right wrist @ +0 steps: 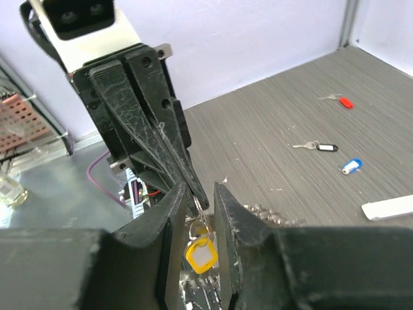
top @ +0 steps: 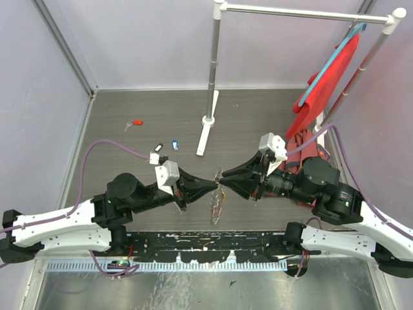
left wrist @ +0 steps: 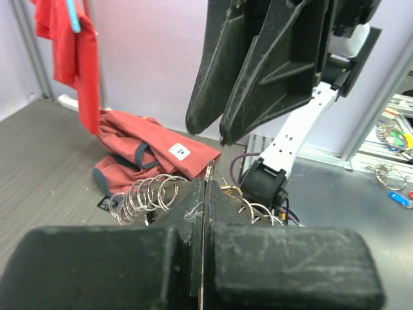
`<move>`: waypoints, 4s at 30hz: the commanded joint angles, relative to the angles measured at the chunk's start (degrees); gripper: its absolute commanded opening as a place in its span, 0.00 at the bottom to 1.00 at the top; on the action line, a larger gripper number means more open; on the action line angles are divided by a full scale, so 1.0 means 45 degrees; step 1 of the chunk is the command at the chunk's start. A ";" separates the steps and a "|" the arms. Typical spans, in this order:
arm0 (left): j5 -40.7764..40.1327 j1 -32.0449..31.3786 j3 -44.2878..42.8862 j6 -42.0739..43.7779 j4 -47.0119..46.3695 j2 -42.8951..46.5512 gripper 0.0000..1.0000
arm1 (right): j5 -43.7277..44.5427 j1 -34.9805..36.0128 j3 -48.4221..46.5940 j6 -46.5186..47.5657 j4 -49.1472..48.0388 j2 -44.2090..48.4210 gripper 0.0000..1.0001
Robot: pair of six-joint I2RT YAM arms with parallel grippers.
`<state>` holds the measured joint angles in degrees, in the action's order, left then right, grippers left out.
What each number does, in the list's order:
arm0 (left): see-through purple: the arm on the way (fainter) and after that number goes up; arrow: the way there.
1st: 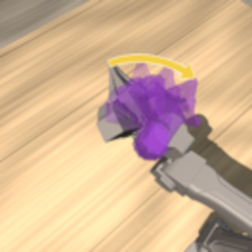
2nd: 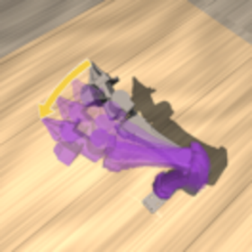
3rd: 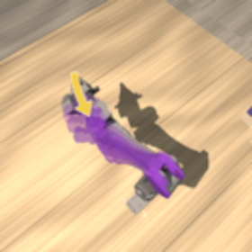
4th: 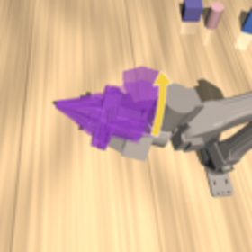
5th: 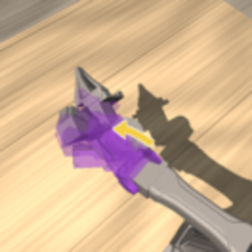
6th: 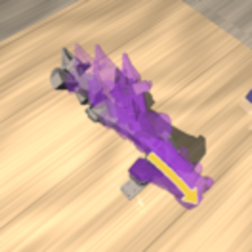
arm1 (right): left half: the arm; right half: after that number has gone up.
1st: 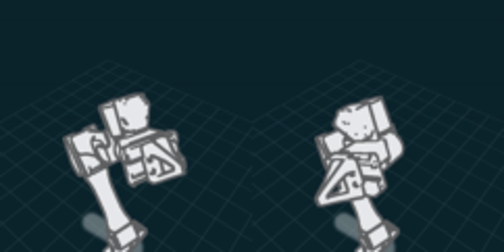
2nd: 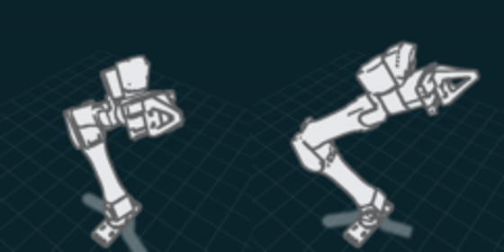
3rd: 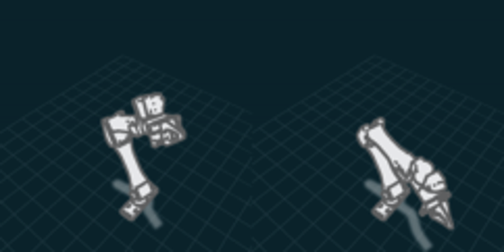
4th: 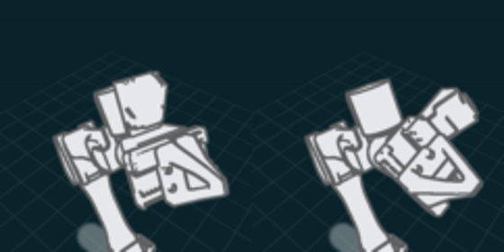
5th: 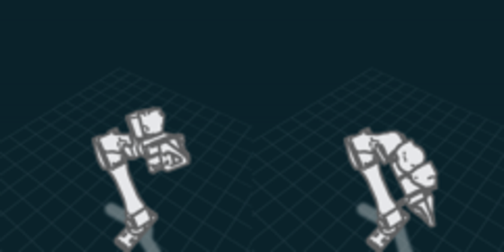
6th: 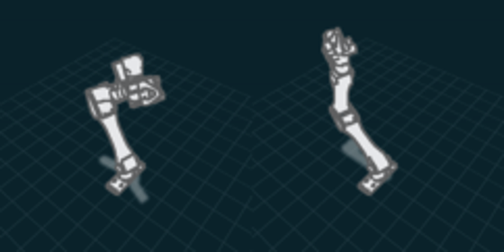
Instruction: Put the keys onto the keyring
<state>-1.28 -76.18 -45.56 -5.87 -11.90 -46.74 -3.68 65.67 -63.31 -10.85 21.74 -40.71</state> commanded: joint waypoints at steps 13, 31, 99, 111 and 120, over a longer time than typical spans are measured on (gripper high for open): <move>0.0797 -0.0024 -0.0341 -0.0540 -0.1807 0.0231 0.00 | -0.1765 0.0016 0.0401 0.0957 -0.0946 0.0478 0.34; 0.1163 -0.0024 -0.0319 -0.0456 -0.1965 0.0214 0.00 | -0.2012 0.0016 0.0398 0.0957 -0.0406 0.0321 0.24; 0.1704 -0.0020 -0.4248 0.2850 0.6085 -0.2228 0.31 | -0.2695 0.0031 -0.6900 0.5332 0.9417 -0.5208 0.01; 0.1886 -0.0024 -0.4346 0.2789 0.5958 -0.2529 0.18 | -0.2766 0.0030 -0.6698 0.5341 0.9265 -0.5138 0.01; 0.1120 -0.0024 -0.4473 0.2483 0.6113 -0.2599 0.00 | -0.2623 0.0016 -0.6575 0.5156 0.8543 -0.4712 0.01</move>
<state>6.22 -76.18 -63.26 5.98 16.75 -58.08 -14.46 65.60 -92.25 13.21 67.48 -64.20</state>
